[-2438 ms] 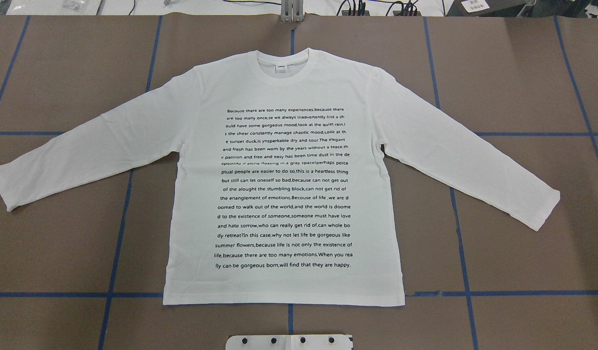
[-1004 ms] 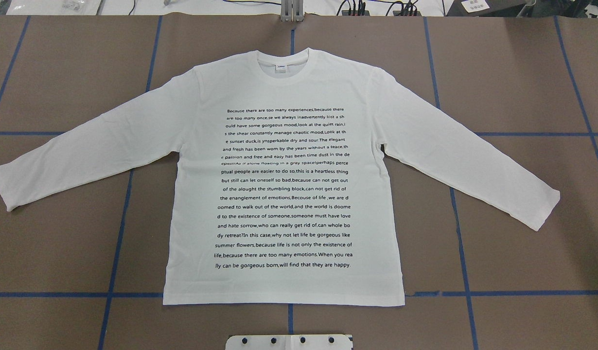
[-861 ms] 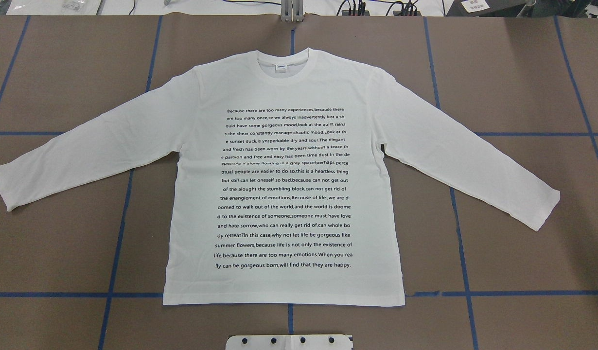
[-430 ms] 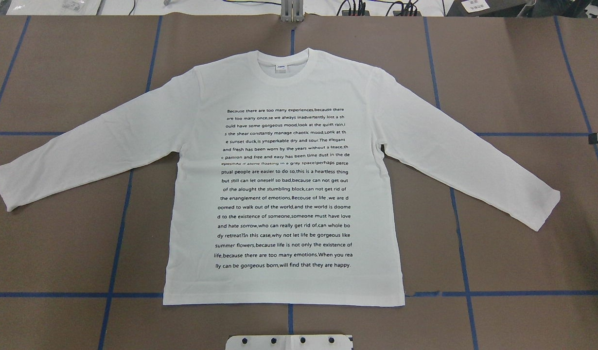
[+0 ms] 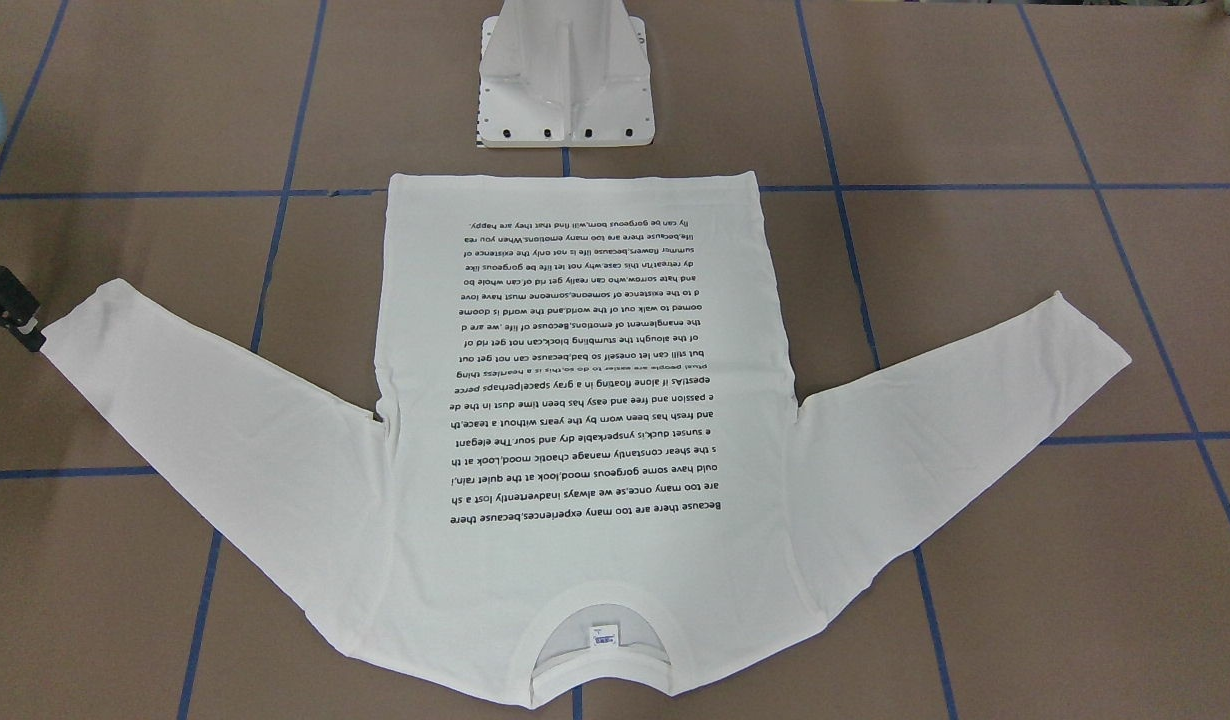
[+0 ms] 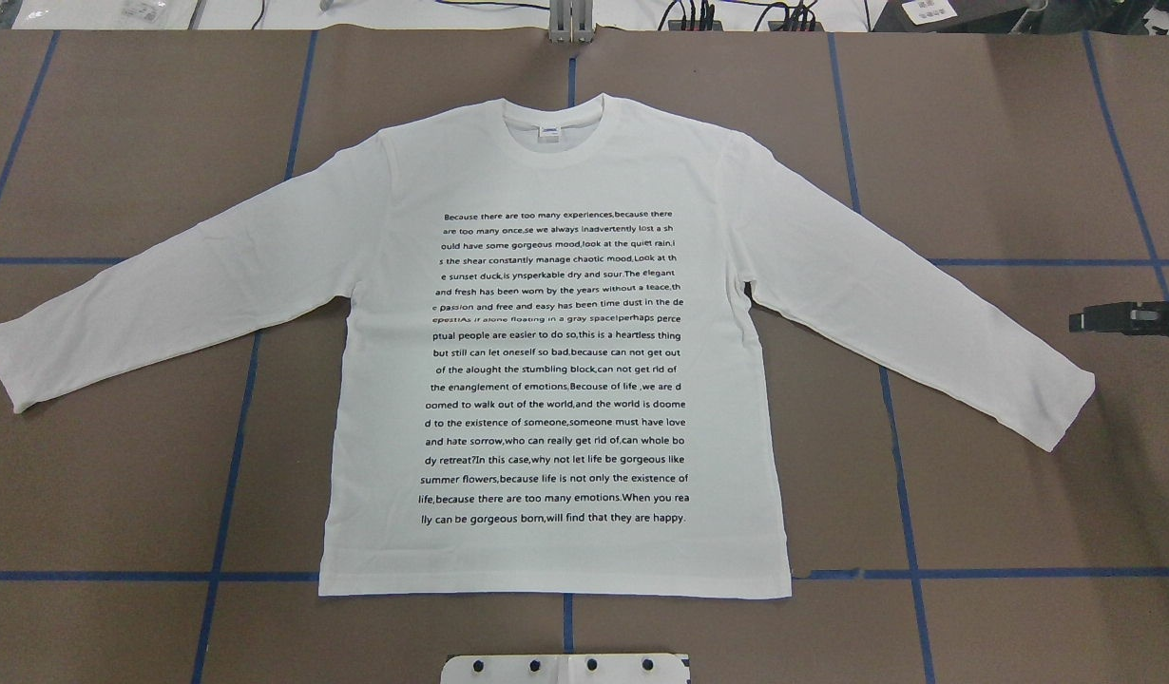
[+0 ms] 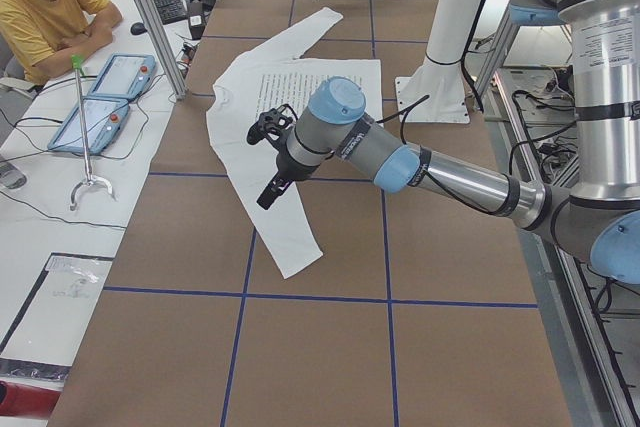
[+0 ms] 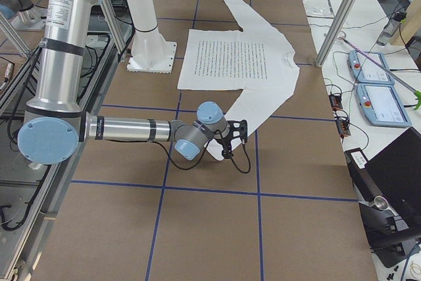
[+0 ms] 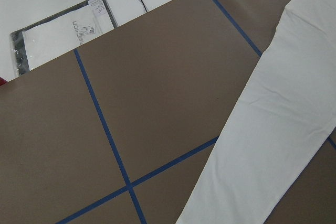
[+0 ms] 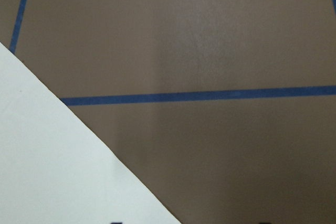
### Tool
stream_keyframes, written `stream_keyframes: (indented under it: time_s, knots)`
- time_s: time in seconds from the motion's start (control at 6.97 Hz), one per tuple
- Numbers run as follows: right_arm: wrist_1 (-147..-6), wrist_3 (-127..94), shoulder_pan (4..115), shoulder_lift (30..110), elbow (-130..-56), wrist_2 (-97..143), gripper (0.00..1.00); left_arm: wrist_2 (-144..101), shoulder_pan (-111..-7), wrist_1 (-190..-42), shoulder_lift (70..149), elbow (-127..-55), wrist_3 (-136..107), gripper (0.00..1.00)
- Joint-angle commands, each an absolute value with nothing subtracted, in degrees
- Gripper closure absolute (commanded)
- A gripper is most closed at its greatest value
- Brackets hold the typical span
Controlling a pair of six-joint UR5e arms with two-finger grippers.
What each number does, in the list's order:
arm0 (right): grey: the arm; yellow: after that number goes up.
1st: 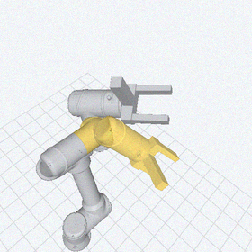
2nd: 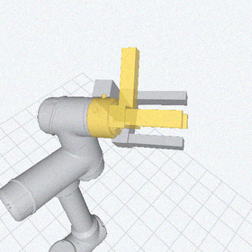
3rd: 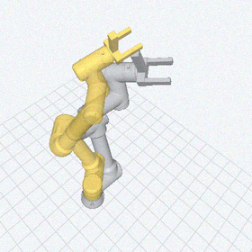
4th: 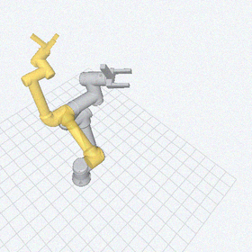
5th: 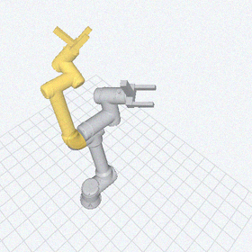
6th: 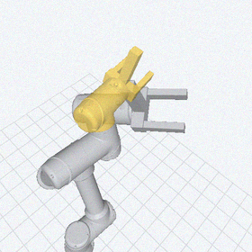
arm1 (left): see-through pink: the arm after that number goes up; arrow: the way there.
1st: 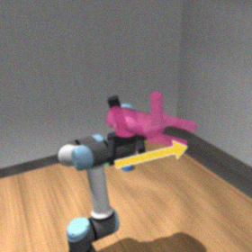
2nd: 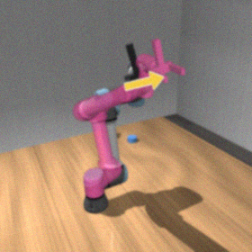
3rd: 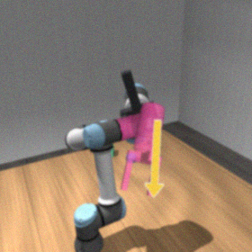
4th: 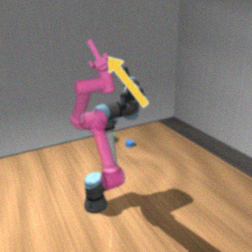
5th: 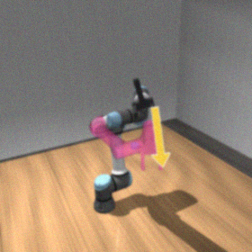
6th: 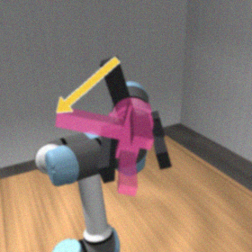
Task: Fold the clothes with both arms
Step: 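Move the right gripper toward the sleeve nearest it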
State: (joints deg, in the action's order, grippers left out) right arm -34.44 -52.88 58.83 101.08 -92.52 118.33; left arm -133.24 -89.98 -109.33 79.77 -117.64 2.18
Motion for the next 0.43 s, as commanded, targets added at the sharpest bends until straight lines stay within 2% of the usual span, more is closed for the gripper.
stream_keyframes:
  time_s: [0.0, 0.29]
  knots:
    - [-33.8, -53.4, 55.6, 101.4, -91.0, 116.9, 0.23, -133.2, -90.0, -109.3, 79.7, -117.6, 2.2, 0.00]
    - [-33.7, -53.3, 54.3, 101.4, -90.4, 116.5, 0.24, -133.2, -90.0, -109.3, 79.7, -117.5, 2.3, 0.00]
